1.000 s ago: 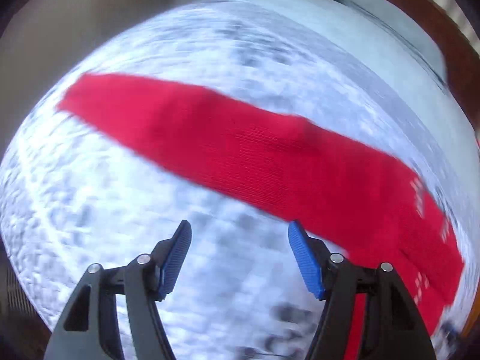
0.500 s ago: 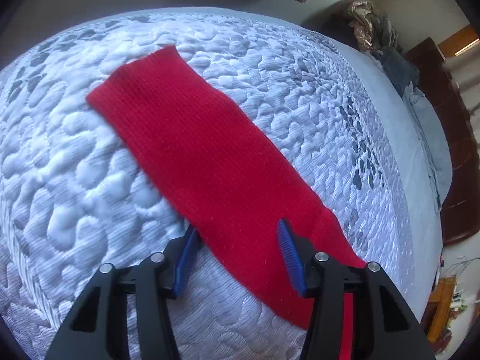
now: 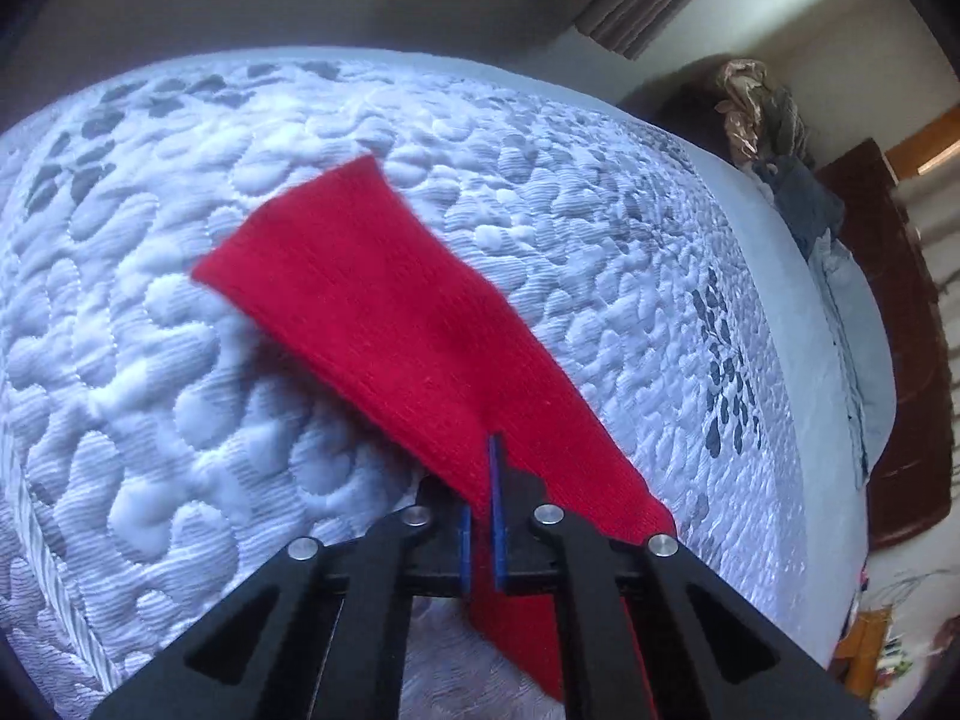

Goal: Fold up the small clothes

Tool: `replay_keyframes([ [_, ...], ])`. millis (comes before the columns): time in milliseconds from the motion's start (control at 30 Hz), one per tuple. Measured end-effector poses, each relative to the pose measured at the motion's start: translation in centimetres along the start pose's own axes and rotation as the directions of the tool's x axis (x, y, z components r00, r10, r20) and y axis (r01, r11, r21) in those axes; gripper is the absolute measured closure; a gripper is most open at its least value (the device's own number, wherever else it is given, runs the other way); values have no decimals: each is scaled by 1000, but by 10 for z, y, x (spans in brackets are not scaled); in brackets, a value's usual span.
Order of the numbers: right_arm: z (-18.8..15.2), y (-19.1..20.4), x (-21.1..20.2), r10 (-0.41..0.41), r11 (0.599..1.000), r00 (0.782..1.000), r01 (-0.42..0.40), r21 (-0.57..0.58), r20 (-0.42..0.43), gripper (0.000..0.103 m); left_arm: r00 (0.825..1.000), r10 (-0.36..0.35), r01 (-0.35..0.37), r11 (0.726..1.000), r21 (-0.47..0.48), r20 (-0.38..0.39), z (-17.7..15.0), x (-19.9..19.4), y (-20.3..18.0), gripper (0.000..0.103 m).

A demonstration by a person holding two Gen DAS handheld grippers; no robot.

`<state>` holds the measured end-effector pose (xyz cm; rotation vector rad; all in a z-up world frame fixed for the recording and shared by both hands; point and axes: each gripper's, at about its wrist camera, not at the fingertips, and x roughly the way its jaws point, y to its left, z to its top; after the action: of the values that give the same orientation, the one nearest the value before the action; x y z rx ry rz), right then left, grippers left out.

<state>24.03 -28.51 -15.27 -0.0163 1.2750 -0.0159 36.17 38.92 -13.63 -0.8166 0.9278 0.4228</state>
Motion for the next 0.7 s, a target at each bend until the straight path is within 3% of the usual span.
replay_keyframes([
  [133, -3, -5, 0, -2, 1000, 1000, 2, 8, 0, 50, 997, -8, -5, 983, 183, 75, -26, -26, -43, 99],
  [267, -7, -10, -1, 1, 1000, 1000, -1, 19, 0, 49, 992, -19, -31, 918, 396, 122, -73, -46, -104, 99],
  [333, -10, -12, -3, 9, 1000, 1000, -9, 24, 0, 49, 991, -32, -39, 864, 503, 132, -102, -51, -136, 99],
  [433, -14, -15, -6, 15, 1000, 1000, -15, 27, 4, 49, 988, -81, -28, 732, 681, 128, -161, -58, -191, 99],
  [467, -16, -17, -7, 15, 1000, 1000, -15, 27, 6, 49, 989, -99, -9, 705, 709, 110, -175, -60, -202, 99],
  [600, -20, -27, -7, 17, 999, 1000, -17, 50, 8, 49, 983, -177, 137, 588, 797, -38, -249, -65, -247, 99],
  [700, -24, -35, -6, 20, 998, 1000, -20, 67, 3, 49, 975, -178, 204, 478, 854, -133, -305, -60, -270, 99],
])
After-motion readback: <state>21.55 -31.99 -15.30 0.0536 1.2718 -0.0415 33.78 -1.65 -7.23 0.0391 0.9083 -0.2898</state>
